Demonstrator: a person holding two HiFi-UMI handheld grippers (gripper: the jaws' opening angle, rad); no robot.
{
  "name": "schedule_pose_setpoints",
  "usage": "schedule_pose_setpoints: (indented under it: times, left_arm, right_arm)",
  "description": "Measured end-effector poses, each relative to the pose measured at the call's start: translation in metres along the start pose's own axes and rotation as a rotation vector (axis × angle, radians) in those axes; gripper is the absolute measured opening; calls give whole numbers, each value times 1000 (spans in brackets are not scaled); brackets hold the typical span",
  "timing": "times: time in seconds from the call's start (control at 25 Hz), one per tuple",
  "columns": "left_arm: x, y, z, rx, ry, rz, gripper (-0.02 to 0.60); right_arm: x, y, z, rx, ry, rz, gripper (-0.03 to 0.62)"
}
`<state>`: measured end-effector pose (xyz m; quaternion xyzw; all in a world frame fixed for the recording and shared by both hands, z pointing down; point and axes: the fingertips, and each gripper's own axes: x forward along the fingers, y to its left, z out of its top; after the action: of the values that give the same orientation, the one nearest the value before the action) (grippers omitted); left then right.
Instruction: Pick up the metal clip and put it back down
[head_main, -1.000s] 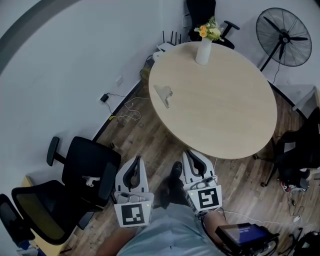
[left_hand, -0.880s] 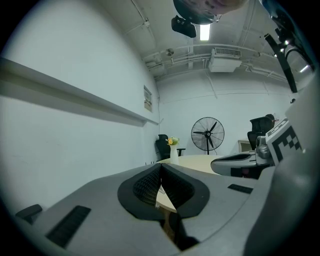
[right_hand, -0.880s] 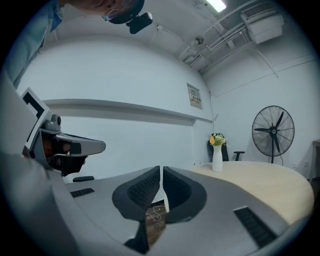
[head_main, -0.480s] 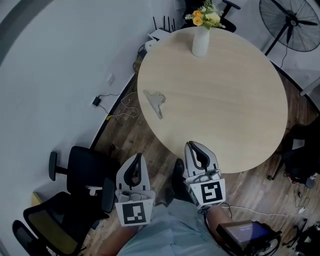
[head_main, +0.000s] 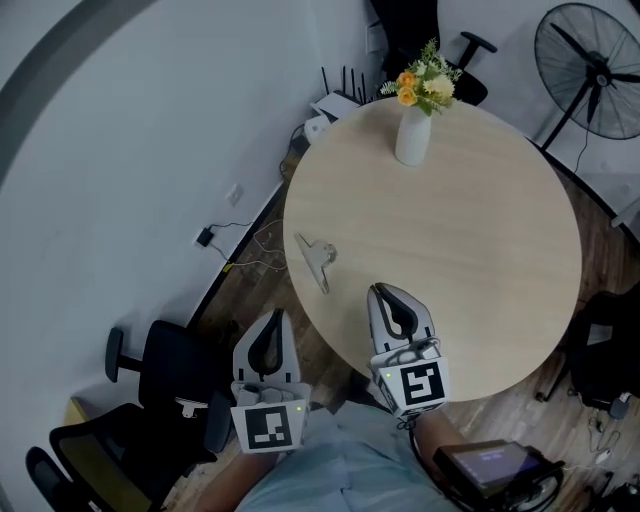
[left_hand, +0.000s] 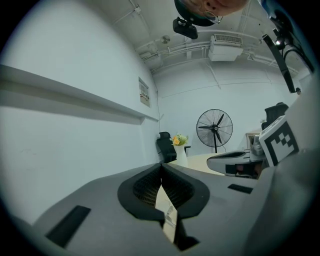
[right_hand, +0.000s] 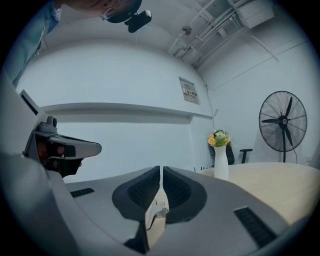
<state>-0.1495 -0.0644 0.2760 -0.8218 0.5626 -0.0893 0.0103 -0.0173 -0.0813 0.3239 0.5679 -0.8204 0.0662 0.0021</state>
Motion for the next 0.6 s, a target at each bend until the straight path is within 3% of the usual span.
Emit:
schedule_pose_setpoints:
  times: [0.24,0.6]
  left_arm:
    - [18,15,12,0,-22,35,20]
    - [68,51,-20,-53,42,30,20]
  right_arm:
    - [29,-9,17,-9,-41,14,51]
    - [89,-7,-15,-3,53,36,52]
